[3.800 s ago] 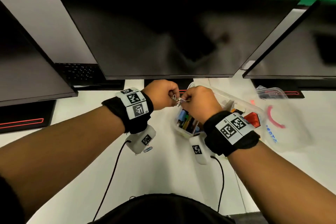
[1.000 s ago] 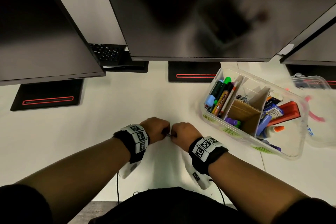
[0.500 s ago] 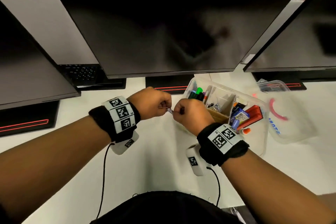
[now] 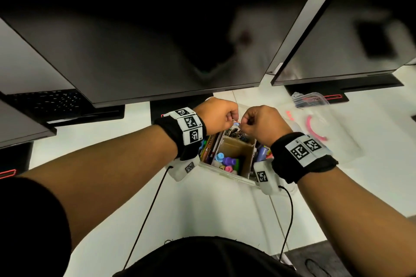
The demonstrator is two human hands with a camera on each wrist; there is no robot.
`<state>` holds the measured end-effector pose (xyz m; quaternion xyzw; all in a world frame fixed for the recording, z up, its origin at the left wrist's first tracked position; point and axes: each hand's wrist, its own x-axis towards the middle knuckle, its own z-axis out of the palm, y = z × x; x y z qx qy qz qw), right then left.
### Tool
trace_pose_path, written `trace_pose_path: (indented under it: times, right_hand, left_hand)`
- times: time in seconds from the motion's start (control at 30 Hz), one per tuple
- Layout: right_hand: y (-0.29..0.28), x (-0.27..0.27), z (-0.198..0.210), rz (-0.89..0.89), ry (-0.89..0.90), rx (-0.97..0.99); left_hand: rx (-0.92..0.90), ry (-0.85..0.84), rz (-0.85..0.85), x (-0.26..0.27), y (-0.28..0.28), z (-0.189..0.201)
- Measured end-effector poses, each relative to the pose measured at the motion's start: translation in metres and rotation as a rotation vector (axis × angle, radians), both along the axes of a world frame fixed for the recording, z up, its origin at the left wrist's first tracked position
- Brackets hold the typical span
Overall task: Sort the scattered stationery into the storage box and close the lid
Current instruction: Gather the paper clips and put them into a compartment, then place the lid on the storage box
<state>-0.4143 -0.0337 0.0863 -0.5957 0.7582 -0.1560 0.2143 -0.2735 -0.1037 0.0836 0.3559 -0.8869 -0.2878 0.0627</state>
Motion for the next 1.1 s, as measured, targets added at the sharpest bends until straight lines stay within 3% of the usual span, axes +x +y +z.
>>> trace_pose_path:
  times: [0.27,0.4,0.53,0.7,0.87,0.97,1.1]
  right_hand:
    - [-0.009,-0.017,-0.008,-0.043,0.081,0.085]
    - [-0.002,-0.034,-0.006,-0.099,0.148,0.072]
    - [0.012,-0.058,-0.002,-0.173,0.258,0.158]
    - [0.029,-0.073,0.003,-0.324,0.288,0.287]
    - [0.033,-0.054,0.004,-0.33,0.237,0.445]
    - [0.026,-0.037,0.003,-0.309,0.219,0.407]
    - [0.016,-0.004,0.006,-0.175,0.153,0.37]
  left_hand:
    - [0.087,-0.066,0.004,-0.021,0.001,-0.012]
    - [-0.024,-0.127,0.064,-0.001,-0.009,-0.013]
    - [-0.025,-0.269,0.134,0.031,-0.018,-0.02]
    - [0.008,-0.202,0.169,0.057,-0.006,-0.031]
    - [0.008,-0.261,0.171,0.061,0.019,-0.037]
    - [-0.043,-0.329,0.192,0.071,0.033,-0.044]
    - [0.011,-0.324,0.355,0.104,0.047,-0.048]
